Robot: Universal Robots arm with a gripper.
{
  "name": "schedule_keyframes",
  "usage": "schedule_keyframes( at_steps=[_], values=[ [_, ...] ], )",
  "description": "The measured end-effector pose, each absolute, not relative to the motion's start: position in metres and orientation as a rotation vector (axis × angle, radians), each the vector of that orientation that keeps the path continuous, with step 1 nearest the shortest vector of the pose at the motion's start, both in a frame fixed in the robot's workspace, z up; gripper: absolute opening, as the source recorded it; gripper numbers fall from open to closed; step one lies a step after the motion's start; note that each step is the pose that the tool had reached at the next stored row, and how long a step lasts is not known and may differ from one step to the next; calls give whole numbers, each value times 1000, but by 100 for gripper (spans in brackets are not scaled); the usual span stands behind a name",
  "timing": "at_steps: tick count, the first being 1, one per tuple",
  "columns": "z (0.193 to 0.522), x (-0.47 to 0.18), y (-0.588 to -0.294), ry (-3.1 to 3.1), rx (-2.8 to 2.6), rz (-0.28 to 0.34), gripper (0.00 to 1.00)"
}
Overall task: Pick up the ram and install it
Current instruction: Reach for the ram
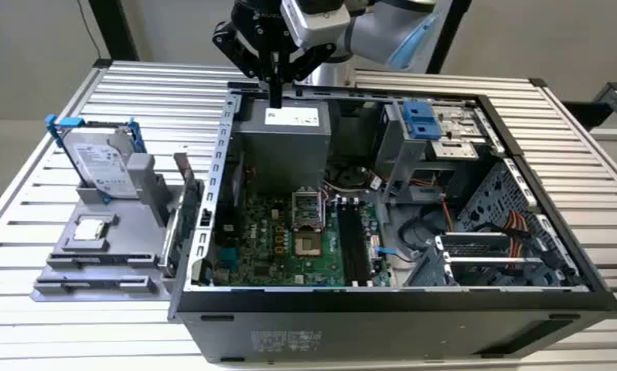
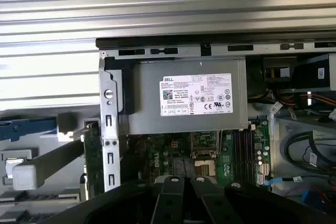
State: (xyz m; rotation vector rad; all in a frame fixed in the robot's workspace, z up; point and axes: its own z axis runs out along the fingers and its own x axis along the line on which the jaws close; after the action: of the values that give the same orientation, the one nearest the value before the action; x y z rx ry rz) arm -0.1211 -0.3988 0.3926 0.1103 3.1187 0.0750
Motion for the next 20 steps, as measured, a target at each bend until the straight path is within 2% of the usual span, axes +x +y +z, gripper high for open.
schedule_keyframes(
  at_steps=[20],
  values=[
    [393,-134,-399,3119,111,75,0]
  ],
)
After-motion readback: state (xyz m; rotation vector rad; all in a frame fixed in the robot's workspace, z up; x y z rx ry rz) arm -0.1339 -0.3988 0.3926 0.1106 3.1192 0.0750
